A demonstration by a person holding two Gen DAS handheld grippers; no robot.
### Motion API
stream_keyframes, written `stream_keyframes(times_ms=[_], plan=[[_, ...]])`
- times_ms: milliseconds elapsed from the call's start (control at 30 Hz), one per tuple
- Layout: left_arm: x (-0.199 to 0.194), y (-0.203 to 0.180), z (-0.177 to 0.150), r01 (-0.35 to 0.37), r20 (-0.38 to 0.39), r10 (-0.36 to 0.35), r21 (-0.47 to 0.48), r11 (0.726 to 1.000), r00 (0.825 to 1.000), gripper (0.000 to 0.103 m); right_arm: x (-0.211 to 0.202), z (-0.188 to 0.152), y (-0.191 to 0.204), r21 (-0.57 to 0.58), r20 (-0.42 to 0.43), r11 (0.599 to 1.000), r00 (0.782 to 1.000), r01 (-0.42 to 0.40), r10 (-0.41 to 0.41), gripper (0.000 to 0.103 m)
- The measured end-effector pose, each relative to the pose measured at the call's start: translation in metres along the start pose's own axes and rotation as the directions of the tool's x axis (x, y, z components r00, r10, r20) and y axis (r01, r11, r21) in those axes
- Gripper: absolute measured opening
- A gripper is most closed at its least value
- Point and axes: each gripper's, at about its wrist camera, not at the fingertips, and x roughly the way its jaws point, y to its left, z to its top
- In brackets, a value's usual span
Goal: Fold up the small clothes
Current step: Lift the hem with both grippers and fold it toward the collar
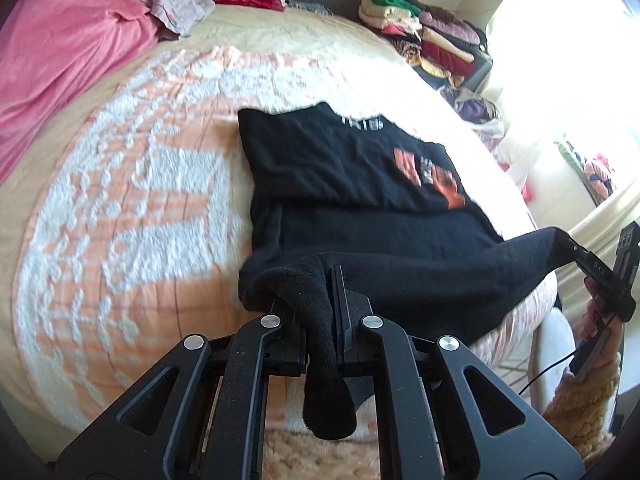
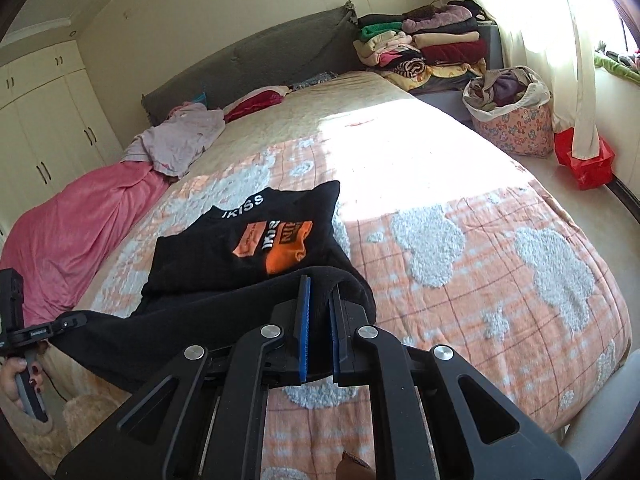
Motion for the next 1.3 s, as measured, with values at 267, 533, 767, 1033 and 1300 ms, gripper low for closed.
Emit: stream_keyframes(times_ms=[267,533,767,1033,1300], plan=[[0.007,0.003,0.035,-0.016,0.040,0.016,-0.004,1.000,0.999,0.003,0.026,0.036,0.006,-0.009,0.032,1.000,0.999,0.011,-0.011,0.007],[0.021,0.006,0.061,-0.039,0.062,0.040,-0.015,0.999,0.997,0.003,0.056,0.065,0.010,-0.022,0.043,1.000,0.999,0.020,-0.019,0.007],[0.038,0.013,0.082,-0.047,0.072,0.050,-0.043,0.998,0.996,0.003,0.085,0.081,0.010,-0.021,0.033,0.999,0.999,0.030,-0.029,0.007],[0.065,0.019,0.107,-0.068,0.077,0.073,-0.071,0.995,0.994,0.003,0.120,0.093,0.005,-0.008,0.005,0.998,0.998,0.062,-0.062,0.007],[0.100,0.027,0.115,-0.118,0.053,0.122,-0.076,0.990,0.991,0.003,0.160,0.094,0.006,-0.017,-0.052,0.995,0.994,0.097,-0.098,0.007]])
